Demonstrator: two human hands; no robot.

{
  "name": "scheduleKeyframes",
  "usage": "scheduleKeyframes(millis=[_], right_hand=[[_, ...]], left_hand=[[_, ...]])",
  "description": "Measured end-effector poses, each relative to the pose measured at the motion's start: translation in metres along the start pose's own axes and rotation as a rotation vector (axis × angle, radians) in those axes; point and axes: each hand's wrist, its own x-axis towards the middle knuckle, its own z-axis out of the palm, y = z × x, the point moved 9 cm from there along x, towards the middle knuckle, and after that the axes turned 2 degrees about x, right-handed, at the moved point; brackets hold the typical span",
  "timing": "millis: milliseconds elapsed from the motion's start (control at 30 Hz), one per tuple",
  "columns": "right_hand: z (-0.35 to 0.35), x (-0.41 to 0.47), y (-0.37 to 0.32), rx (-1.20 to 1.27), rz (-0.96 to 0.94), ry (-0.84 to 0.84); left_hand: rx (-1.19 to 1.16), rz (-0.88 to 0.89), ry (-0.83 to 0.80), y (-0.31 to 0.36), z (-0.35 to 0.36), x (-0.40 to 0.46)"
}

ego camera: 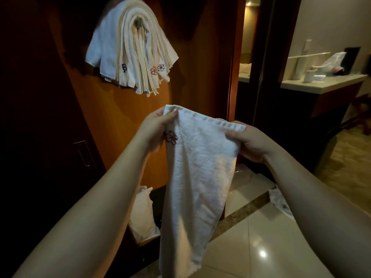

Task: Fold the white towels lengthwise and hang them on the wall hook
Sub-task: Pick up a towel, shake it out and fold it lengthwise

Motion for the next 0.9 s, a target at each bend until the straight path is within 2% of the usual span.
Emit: scheduleKeyframes(millis=[100,233,433,600,767,900], right_hand=[[-0.001,0.002,-0.014,-0.122,-0.057,0.013],[-0.001,0.009,-0.023,-0.226,-0.139,0.035],[-0.017,0.021,-0.018,-0.363,-0.164,0.137],[-0.025,0.026,-0.019,-0.378,-0.158,0.173],[-0.031,0.021,-0.024,-0.517,-0.128,0.208],[-0.035,0.019,-0.026,-0.524,-0.13,0.245]], left_hand=[[0.14,0.063,0.0,0.002,-0.007,0.001],[0.731,0.202,-0.046,0.013,-0.003,0.001],[1.044,0.187,-0.184,0.002,0.014,0.005],[1.129,0.298,-0.227,-0.005,0.031,0.005],[1.141,0.261,-0.273,-0.019,0.034,0.009],[1.107,0.278,-0.289,-0.017,0.04,0.01]])
